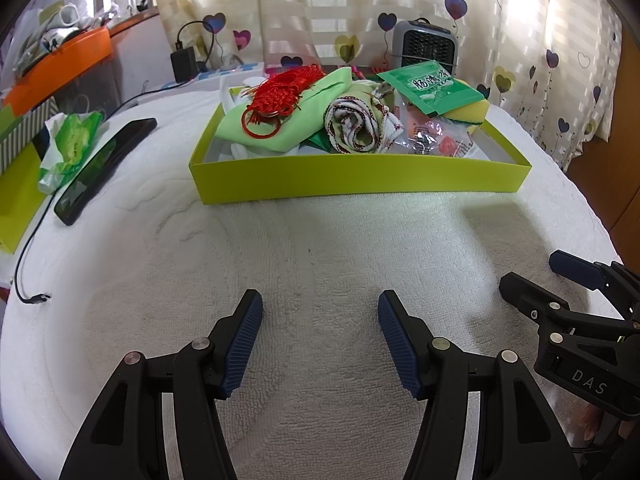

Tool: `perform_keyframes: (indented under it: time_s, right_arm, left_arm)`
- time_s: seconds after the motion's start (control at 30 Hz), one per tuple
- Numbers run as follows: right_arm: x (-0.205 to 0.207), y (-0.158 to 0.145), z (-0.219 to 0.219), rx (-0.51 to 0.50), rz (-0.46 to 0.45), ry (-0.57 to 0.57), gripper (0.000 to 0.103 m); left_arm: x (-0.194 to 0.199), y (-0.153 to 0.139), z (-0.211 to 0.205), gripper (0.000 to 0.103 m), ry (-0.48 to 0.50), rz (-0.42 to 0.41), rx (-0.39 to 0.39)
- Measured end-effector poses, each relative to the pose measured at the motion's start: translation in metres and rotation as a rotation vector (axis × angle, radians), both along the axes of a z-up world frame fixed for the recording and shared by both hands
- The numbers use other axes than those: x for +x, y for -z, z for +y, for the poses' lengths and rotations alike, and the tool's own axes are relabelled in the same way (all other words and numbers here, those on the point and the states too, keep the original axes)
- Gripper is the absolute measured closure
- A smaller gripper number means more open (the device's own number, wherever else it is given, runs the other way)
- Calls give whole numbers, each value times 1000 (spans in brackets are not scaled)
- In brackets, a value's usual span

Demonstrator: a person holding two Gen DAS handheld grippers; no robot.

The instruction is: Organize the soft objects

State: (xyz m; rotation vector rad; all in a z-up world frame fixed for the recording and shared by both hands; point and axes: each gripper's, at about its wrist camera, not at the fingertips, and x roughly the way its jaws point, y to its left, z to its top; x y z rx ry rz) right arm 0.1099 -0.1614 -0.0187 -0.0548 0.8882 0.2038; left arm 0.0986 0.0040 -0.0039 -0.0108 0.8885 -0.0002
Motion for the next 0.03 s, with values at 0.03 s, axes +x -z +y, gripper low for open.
perform_keyframes:
  time_s: [0.03]
  right_arm:
    - [0,0,0,0,0,0,32]
  left_arm:
    - [0,0,0,43,0,0,0]
